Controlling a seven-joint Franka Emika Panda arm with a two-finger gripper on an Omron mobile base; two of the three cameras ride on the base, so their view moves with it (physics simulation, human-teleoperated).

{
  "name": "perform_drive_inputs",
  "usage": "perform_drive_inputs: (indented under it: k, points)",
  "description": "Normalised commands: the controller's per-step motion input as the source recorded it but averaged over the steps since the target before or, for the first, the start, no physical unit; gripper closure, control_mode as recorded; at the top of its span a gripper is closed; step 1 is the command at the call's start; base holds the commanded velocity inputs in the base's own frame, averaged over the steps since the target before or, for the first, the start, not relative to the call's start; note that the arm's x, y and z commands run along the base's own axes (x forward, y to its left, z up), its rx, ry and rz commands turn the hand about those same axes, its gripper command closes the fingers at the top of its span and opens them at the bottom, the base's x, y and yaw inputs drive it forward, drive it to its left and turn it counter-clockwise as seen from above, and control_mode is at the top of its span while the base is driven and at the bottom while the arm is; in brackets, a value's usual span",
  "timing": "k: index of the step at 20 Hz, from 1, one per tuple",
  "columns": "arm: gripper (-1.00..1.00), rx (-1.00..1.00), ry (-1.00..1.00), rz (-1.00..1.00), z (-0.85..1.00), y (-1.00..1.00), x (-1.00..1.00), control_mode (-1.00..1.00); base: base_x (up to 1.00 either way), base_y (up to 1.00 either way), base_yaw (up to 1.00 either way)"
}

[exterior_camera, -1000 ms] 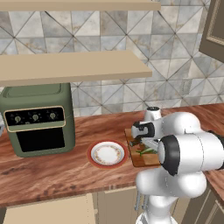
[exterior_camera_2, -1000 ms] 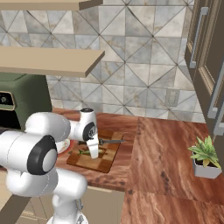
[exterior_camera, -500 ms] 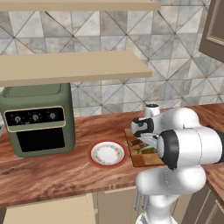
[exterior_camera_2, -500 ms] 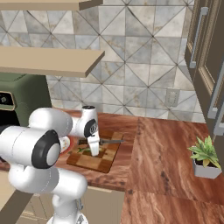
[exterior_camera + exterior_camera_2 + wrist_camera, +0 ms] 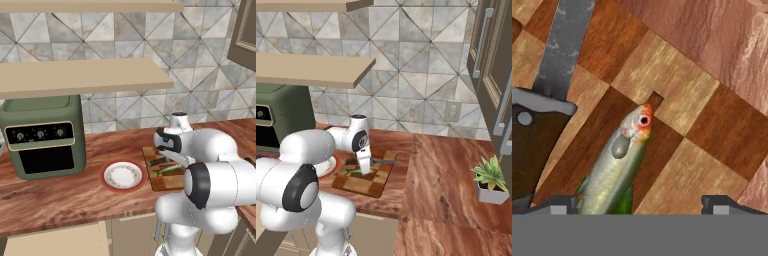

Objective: Pick up the knife from the drawer and place it on the cutting board. Then place the meat from the plate to the cutting board.

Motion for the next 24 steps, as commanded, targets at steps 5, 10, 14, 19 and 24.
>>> perform_drive_inputs:
  k: [5, 10, 14, 19, 24]
  points:
    - [-1.00, 0.00, -0.03, 0.00, 0.42, 0.00, -0.27, -1.00, 0.00, 0.00, 0.00]
    - [-1.00, 0.00, -0.06, 0.00, 0.46, 0.00, -0.53, -1.00, 0.00, 0.00, 0.00]
    - [-1.00, 0.00, -0.05, -0.01, 0.43, 0.00, -0.61, -1.00, 0.00, 0.00, 0.00]
    - [-1.00, 0.00, -0.07, -0.01, 0.28, 0.00, -0.57, -1.00, 0.00, 0.00, 0.00]
    - [-1.00, 0.00, -0.10, 0.00, 0.02, 0.00, -0.50, -1.00, 0.00, 0.00, 0.00]
